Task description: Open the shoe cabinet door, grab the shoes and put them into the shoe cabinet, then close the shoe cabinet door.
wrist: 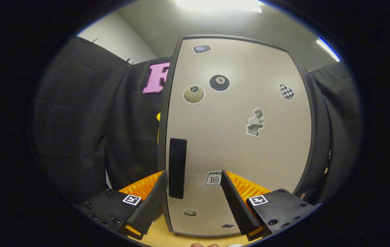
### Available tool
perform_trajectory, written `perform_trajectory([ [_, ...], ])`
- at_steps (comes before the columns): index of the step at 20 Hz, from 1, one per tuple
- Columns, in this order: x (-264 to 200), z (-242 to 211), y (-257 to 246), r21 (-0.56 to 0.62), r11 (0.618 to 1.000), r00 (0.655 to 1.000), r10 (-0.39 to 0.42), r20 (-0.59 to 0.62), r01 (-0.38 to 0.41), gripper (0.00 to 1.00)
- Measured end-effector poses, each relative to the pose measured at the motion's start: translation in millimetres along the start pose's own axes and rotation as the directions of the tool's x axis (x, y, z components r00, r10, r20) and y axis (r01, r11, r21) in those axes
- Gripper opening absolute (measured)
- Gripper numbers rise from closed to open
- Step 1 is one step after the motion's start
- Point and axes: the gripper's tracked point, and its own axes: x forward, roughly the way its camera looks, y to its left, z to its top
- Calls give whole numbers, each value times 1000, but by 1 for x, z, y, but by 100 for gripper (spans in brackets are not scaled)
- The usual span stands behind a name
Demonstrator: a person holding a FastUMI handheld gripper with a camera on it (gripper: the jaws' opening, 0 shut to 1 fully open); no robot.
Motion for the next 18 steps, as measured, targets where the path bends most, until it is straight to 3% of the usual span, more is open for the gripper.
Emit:
perform_trajectory([
  [5,36,-15,13,-47,999,999,-17,-50,15,97],
  [9,49,-19,22,-41,999,996,-24,-84,21,88],
  [15,47,-6,28,-50,997,995,-57,-81,53,43],
  [18,46,-9,28,73,995,988,-51,-145,62,36],
])
